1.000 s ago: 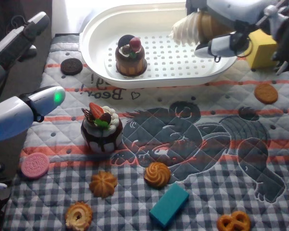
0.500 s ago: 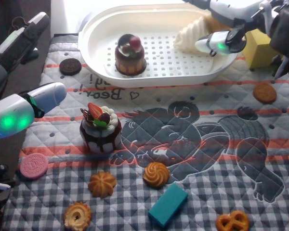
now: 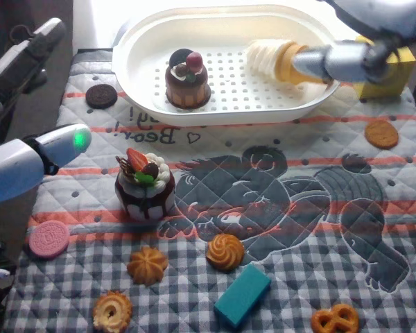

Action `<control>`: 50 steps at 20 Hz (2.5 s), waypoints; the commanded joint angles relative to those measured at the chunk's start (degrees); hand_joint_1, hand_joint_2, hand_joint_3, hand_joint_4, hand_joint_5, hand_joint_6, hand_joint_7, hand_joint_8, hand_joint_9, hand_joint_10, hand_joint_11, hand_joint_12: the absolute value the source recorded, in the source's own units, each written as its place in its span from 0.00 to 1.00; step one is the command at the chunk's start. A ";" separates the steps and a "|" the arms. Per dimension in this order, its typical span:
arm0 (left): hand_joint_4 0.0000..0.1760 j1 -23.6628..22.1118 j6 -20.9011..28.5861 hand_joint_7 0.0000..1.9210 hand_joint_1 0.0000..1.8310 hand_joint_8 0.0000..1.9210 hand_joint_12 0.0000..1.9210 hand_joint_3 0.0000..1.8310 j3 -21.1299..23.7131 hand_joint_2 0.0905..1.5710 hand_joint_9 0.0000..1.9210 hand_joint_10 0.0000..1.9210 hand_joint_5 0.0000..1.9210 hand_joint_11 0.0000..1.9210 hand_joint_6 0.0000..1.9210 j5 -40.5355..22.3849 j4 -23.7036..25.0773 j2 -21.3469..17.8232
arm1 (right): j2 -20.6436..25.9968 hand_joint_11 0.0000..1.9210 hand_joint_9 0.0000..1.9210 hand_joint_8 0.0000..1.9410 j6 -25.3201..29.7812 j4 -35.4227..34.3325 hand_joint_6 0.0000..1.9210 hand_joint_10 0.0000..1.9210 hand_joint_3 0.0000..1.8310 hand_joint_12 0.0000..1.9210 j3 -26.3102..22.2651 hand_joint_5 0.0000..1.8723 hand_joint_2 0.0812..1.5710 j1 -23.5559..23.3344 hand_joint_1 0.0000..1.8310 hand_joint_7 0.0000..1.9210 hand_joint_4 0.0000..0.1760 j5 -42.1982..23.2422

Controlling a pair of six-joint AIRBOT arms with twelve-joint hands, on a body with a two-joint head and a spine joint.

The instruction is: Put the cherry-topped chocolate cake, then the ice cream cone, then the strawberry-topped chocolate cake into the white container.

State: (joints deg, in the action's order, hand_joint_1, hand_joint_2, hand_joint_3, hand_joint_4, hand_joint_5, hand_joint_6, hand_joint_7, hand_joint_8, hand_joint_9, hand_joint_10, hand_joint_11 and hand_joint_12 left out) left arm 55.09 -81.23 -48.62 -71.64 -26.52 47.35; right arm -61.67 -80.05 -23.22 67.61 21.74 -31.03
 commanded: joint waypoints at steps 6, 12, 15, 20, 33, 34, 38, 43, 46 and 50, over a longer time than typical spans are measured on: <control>0.70 0.88 0.17 0.00 0.43 0.00 0.03 0.00 0.41 0.73 0.00 0.00 0.00 0.00 0.00 -3.88 1.36 -1.63 | 8.25 0.00 0.00 0.00 1.92 6.43 0.00 0.01 0.00 0.37 -11.13 0.00 0.74 9.49 0.36 0.00 0.08 -15.85; 0.51 0.33 -0.17 0.00 0.50 0.00 0.00 0.00 -0.93 0.67 0.00 0.00 0.00 0.00 0.00 4.69 4.22 -1.90 | 14.23 0.00 0.01 0.00 9.59 9.02 0.00 0.00 0.00 0.10 -16.38 0.00 0.72 20.94 0.35 0.00 0.15 -24.28; 0.96 -1.78 -1.32 0.00 0.49 0.00 0.00 0.00 -2.19 0.68 0.00 0.00 0.00 0.00 0.00 12.08 6.45 -1.36 | 16.63 0.00 0.00 0.00 11.83 9.01 0.00 0.00 0.00 0.15 -18.10 0.00 0.73 25.70 0.37 0.00 0.04 -27.50; 0.73 -5.86 -2.07 0.02 0.49 0.00 0.42 0.00 -5.51 0.69 0.05 0.02 0.02 0.00 0.00 22.69 9.66 2.59 | 18.10 0.00 0.00 0.00 11.85 8.79 0.00 0.00 0.00 0.50 -19.47 0.00 0.72 28.94 0.32 0.00 0.24 -29.72; 0.00 -11.42 -4.74 0.34 0.61 0.89 1.00 0.00 -9.82 0.84 0.31 1.00 0.30 0.34 0.76 29.80 11.23 8.56 | 18.50 0.00 0.00 0.00 11.86 8.49 0.00 0.00 0.01 0.37 -20.67 0.00 0.76 32.24 0.37 0.00 0.00 -31.58; 0.00 -11.53 -4.79 0.34 0.61 0.89 1.00 0.00 -9.39 0.84 0.31 1.00 0.30 0.34 0.76 29.08 11.44 8.13 | 18.46 0.00 0.00 0.00 11.86 8.46 0.00 0.00 0.01 0.37 -20.67 0.00 0.76 32.31 0.37 0.00 0.00 -31.66; 0.00 -13.11 -6.56 0.34 0.60 0.87 1.00 0.00 -6.15 0.85 0.29 1.00 0.26 0.34 0.83 24.67 14.39 5.39 | 18.40 0.00 0.00 0.00 11.86 7.87 0.00 0.00 0.00 0.35 -20.72 0.00 0.78 32.93 0.35 0.00 0.00 -32.06; 0.00 -20.34 -8.17 0.27 0.75 0.83 1.00 0.00 -7.27 0.81 0.35 0.93 0.16 0.41 0.76 25.13 16.27 5.38 | 18.33 0.00 0.00 0.00 11.86 7.52 0.00 0.00 0.00 0.42 -20.87 0.00 0.79 33.31 0.35 0.00 0.00 -32.59; 0.00 -28.00 -12.02 0.34 0.71 0.80 1.00 0.00 -11.21 0.80 0.20 0.96 0.16 0.21 0.74 31.45 16.20 9.07 | 18.28 0.00 0.00 0.00 11.86 7.48 0.00 0.00 0.00 0.45 -20.94 0.00 0.79 33.65 0.35 0.00 0.00 -32.93; 0.00 -35.03 -13.26 0.26 0.79 0.88 1.00 0.16 -19.37 0.73 0.30 0.94 0.13 0.31 0.79 39.17 12.81 15.82 | 18.16 0.00 0.00 0.00 11.87 7.46 0.00 0.00 0.00 0.54 -20.99 0.00 0.80 34.20 0.38 0.00 0.00 -32.93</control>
State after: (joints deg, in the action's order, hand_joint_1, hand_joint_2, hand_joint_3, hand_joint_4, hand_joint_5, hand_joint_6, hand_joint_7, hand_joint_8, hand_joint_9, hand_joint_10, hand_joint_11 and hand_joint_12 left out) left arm 20.23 -95.74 -68.73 -27.53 -14.15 64.47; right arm -43.70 -68.14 -16.03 46.57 56.31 -57.04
